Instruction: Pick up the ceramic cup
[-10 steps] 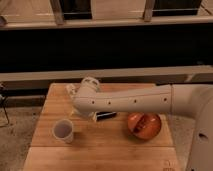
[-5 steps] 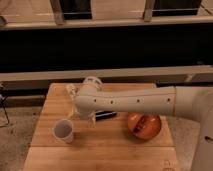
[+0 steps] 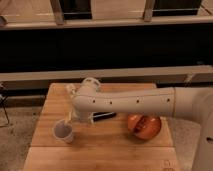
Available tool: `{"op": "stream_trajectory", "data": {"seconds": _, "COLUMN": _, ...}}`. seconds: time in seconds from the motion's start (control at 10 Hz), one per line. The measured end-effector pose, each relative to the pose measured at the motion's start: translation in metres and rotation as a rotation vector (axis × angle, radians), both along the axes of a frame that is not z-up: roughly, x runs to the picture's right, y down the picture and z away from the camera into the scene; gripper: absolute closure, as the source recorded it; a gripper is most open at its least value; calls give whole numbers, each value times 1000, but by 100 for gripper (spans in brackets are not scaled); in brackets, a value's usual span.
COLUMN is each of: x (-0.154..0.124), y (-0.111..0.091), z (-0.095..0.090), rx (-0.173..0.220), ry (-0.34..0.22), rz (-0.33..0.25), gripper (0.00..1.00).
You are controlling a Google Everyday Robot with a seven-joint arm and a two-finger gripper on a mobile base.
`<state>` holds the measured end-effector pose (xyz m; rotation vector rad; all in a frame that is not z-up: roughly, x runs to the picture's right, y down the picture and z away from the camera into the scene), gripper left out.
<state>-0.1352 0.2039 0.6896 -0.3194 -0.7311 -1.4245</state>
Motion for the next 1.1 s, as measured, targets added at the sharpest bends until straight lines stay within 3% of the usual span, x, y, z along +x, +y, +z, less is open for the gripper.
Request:
{"op": "stream_trajectory", "data": {"seconds": 0.5, "x": -24, "y": 25, "z": 14, "rx": 5, "ry": 41, "rz": -121, "gripper": 21}}
{"op": "stream_trajectory", "data": {"seconds": 0.7, "x": -29, "y": 31, "z": 19, "rx": 0, "ry": 63, "rz": -147, "gripper": 35}}
{"op": "stream_trajectory", "data": {"seconds": 1.1, "x": -33, "y": 39, "z": 24, "rx": -36, "ry": 84, "rz": -190, "gripper": 76}}
